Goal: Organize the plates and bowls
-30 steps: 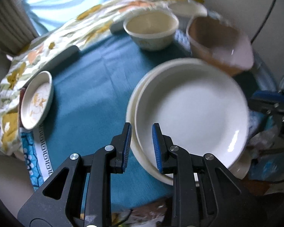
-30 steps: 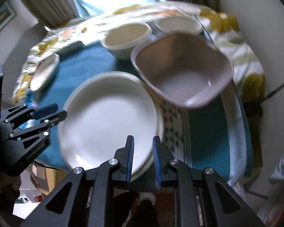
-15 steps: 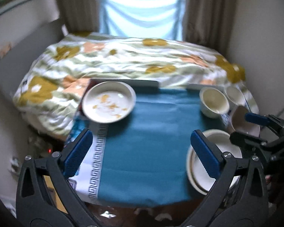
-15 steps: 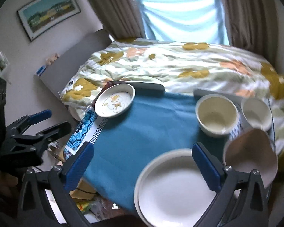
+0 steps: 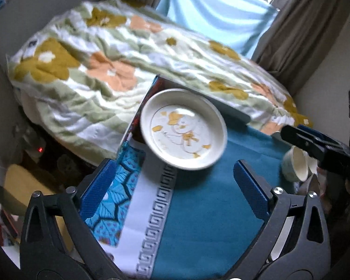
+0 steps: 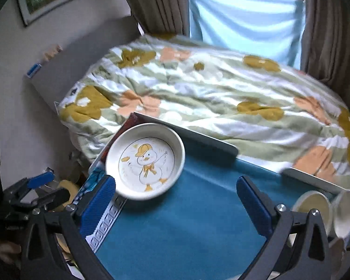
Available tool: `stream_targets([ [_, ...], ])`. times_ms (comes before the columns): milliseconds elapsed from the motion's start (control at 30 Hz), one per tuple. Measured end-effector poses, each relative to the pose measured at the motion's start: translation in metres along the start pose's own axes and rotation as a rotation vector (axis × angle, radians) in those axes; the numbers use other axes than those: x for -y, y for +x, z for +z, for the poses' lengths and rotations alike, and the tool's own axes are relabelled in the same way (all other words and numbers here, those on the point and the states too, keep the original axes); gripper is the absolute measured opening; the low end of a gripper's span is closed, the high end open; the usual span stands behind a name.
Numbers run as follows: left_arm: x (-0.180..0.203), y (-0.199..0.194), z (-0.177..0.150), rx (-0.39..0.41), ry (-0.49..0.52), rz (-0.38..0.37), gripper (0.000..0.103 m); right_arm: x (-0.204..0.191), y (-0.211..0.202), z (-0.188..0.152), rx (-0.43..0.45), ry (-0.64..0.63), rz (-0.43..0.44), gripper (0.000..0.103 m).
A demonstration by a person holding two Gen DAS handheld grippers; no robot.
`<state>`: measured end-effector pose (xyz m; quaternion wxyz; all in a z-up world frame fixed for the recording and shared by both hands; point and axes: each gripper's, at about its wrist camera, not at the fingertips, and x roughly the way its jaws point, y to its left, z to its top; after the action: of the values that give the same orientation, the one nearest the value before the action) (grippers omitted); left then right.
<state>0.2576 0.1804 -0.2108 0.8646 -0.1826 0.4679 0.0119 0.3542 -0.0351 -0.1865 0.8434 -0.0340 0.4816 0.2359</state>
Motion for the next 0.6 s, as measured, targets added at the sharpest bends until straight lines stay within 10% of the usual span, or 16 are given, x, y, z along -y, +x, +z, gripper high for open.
stream_targets([
  [200, -0.023, 0.069, 0.012, -0.137, -0.038, -0.071, 0.074, 0.014, 0.086, 0.015, -0.181, 0.054, 0.002, 0.099],
  [600, -0.042, 0.135, 0.030, -0.241, -0.061, -0.052, 0.025, 0.015, 0.164, 0.032, -0.317, -0.042, 0.059, 0.039],
])
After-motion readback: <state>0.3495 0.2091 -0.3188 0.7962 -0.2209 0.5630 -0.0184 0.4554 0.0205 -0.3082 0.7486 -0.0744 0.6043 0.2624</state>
